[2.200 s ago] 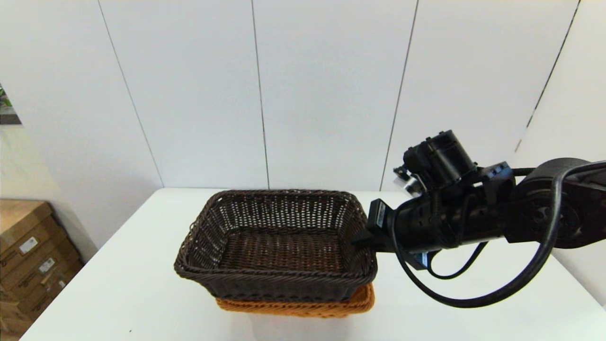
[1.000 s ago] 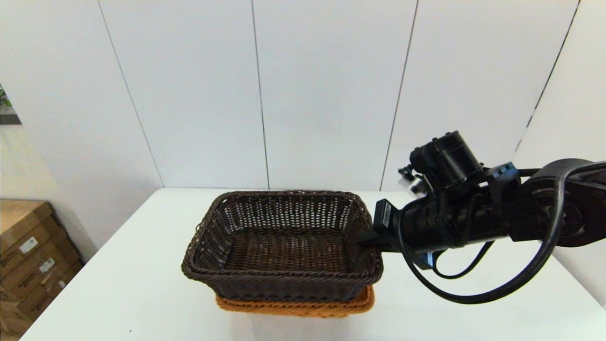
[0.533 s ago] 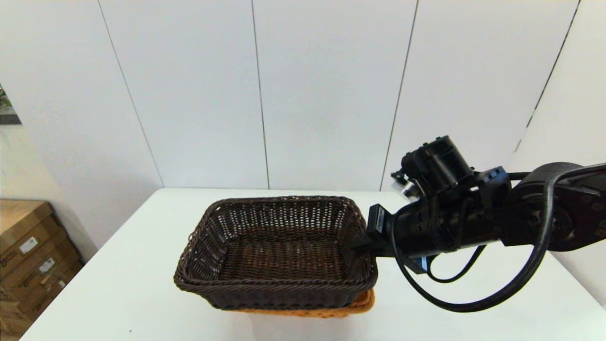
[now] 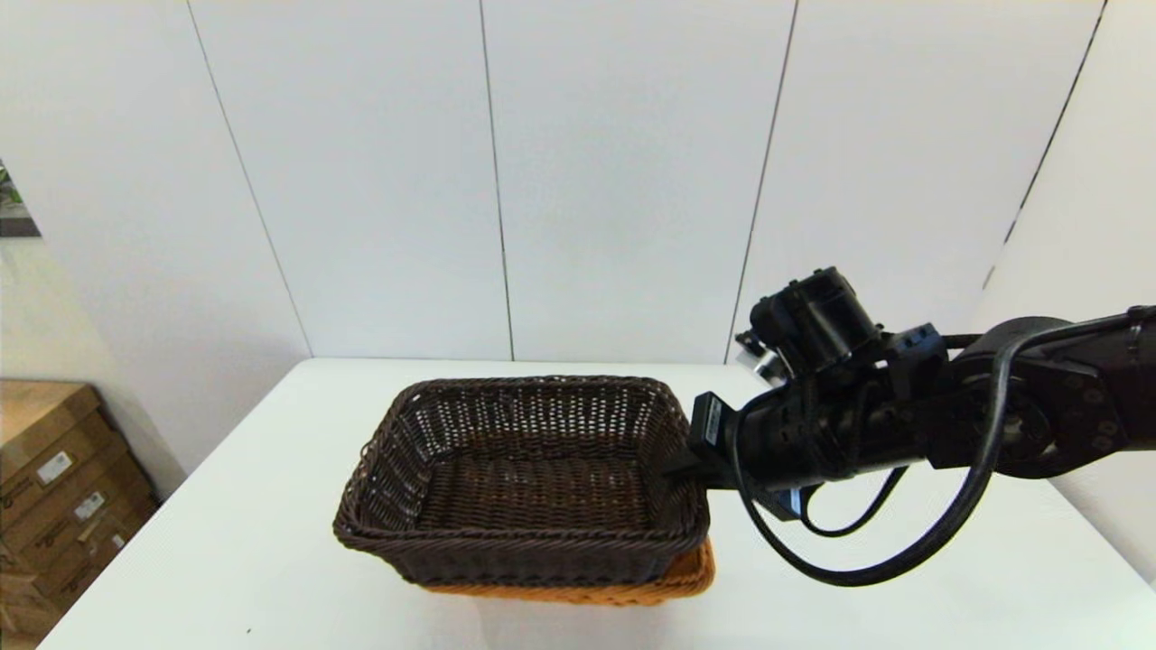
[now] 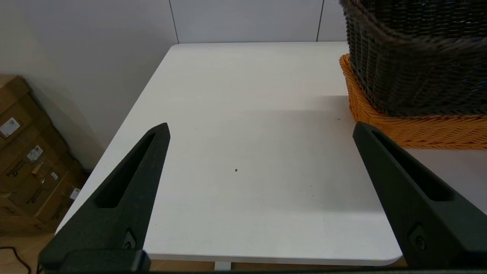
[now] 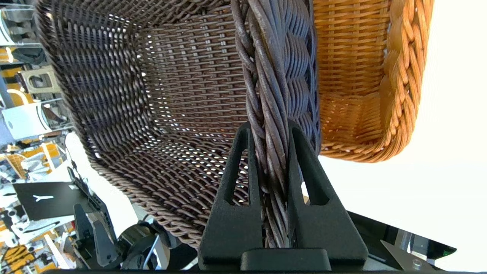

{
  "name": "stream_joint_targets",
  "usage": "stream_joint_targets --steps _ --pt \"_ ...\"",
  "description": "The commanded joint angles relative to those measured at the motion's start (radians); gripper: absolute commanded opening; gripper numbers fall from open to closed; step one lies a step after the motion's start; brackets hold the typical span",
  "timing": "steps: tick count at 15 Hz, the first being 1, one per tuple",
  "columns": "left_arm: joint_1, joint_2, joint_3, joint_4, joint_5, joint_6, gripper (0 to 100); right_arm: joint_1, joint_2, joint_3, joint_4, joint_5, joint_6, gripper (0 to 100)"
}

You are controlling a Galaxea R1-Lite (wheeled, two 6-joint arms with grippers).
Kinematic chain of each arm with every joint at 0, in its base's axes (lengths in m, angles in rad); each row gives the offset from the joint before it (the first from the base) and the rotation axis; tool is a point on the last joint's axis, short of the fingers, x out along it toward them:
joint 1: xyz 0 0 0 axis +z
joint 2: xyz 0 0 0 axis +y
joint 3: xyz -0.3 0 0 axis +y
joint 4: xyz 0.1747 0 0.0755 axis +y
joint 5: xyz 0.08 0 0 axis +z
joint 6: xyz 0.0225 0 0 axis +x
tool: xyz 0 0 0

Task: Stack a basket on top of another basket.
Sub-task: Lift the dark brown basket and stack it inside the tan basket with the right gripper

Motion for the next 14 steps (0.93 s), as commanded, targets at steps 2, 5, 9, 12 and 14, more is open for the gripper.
stream_joint_targets --steps 2,5,9,12,14 --pt "0.0 0.001 0.0 0.001 0.001 0.0 100 -0.007 0.016 -0.007 0.002 0.002 0.005 0" --pt "0.0 0.001 0.0 0.001 0.001 0.0 100 -0.014 0.016 -0.008 0.002 0.002 0.004 0" --pt "0.0 0.001 0.0 0.001 0.001 0.0 100 -0.042 0.014 -0.008 0.002 0.002 -0.024 0" --pt "0.0 0.001 0.0 0.001 0.001 0.0 100 -0.046 0.014 -0.007 0.002 0.003 -0.025 0" --pt "0.0 0.001 0.0 0.001 0.001 0.0 100 -0.048 0.016 -0.007 0.002 0.003 -0.038 0"
